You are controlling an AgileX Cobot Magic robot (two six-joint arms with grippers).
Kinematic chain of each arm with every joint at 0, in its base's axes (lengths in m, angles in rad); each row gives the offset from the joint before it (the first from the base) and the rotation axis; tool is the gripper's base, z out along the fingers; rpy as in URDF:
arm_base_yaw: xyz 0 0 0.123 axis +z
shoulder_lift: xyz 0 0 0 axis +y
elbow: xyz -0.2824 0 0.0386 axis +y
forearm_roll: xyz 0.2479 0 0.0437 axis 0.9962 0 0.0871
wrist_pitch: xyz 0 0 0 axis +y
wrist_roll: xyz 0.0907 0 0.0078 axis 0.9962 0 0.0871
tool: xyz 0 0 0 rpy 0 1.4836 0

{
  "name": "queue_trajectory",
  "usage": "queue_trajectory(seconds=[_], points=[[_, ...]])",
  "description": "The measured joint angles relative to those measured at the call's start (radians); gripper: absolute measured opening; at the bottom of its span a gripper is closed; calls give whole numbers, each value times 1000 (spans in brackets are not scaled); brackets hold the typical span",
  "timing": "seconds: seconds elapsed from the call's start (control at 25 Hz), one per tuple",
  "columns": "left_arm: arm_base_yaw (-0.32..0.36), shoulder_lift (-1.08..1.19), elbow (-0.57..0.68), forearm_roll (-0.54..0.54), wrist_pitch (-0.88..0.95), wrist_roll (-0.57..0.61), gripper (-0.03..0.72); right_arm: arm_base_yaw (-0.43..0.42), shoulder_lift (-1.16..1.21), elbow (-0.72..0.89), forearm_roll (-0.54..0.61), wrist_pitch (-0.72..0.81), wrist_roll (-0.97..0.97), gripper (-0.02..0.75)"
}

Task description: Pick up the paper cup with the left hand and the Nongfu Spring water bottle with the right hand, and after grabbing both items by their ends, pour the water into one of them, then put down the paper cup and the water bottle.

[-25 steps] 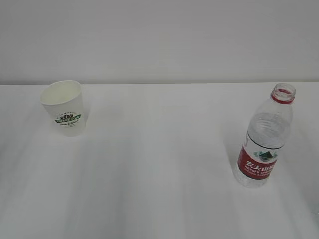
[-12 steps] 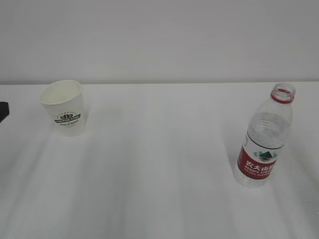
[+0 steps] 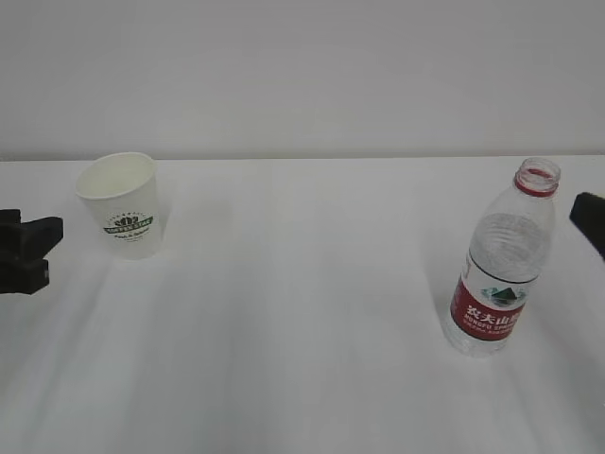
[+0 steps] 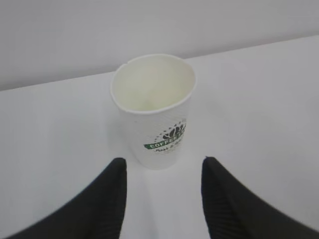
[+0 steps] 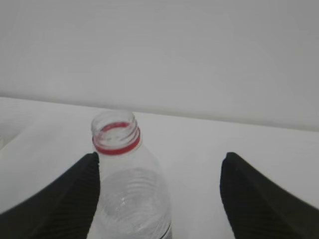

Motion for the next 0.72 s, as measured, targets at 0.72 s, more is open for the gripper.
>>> queue_trajectory(seconds=[0.72], points=[[0, 174, 26, 45, -280, 0, 352, 0, 180, 34, 14, -128, -66, 568]])
